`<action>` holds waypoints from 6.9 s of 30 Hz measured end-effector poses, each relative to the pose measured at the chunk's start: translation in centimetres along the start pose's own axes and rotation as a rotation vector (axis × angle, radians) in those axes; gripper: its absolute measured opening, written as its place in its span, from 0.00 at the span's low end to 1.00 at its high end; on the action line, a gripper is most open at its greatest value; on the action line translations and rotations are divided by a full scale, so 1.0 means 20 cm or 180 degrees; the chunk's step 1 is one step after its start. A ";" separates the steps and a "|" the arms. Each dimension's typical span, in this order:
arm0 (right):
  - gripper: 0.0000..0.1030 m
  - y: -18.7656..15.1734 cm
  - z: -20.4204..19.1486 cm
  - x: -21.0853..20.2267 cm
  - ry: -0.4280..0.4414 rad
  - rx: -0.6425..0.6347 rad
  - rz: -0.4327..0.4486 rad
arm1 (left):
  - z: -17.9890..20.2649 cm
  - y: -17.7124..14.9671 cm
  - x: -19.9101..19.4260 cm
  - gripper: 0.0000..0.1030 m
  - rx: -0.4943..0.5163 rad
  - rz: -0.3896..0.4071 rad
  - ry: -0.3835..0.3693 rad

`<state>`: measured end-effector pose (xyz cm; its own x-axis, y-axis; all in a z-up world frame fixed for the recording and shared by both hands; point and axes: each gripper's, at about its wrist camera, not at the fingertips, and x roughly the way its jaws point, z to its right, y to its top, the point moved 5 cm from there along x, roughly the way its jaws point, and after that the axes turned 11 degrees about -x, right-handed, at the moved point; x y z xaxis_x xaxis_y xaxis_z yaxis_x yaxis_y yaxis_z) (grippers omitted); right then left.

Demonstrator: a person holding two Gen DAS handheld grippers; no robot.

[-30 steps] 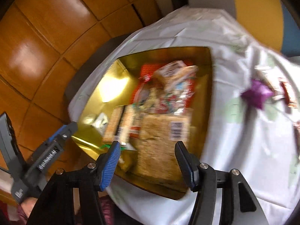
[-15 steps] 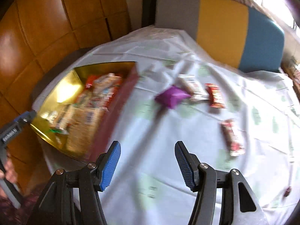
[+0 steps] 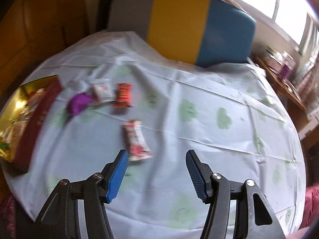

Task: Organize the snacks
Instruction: 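Move the left gripper back over the table toward the purple candy, then grasp the purple candy with the left gripper and lift it, then grasp the red gold-printed candy with the right gripper while the left holds the purple candy, then carry the purple candy over the gold tin with the left gripper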

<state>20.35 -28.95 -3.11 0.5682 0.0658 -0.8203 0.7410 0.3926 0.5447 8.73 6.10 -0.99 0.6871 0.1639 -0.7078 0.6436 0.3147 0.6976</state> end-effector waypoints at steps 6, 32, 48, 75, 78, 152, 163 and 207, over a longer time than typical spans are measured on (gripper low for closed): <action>0.59 -0.12 0.19 0.11 -0.0022 0.0484 -0.0243 | 0.19 -0.03 0.01 0.38 0.0228 -0.0079 -0.0105; 0.59 -0.09 0.21 0.11 0.0170 0.0711 -0.0235 | 0.82 0.10 0.43 0.38 0.0658 -0.0725 -0.0578; 0.59 -0.06 0.19 0.10 0.0315 0.0716 -0.0180 | 1.01 0.21 0.96 0.55 0.0918 -0.0917 -0.0310; 0.59 -0.06 0.19 0.10 0.0262 0.0630 -0.0179 | 0.98 -0.34 0.46 0.46 0.1000 -0.1018 -0.1110; 0.59 -0.06 0.18 0.10 0.0241 0.0609 -0.0198 | 0.98 -0.33 0.47 0.46 0.1046 -0.0951 -0.1056; 0.22 -0.28 0.06 0.30 0.0741 0.0360 -0.0948 | 0.85 -0.48 0.38 0.40 0.0979 -0.0116 -0.1129; 0.22 -0.30 0.03 0.32 0.0698 0.0199 -0.0933 | 0.78 -0.45 0.34 0.39 0.0772 -0.0449 -0.1173; 0.24 -0.34 -0.17 0.25 0.0337 -0.0383 -0.0755 | 0.15 0.02 0.06 0.39 -0.0124 0.0090 -0.0356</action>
<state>16.94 -28.10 -11.59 0.3386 0.0520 -0.9395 0.7975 0.5140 0.3159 10.78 3.59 -1.15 0.7395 0.0688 -0.6696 0.6113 0.3480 0.7108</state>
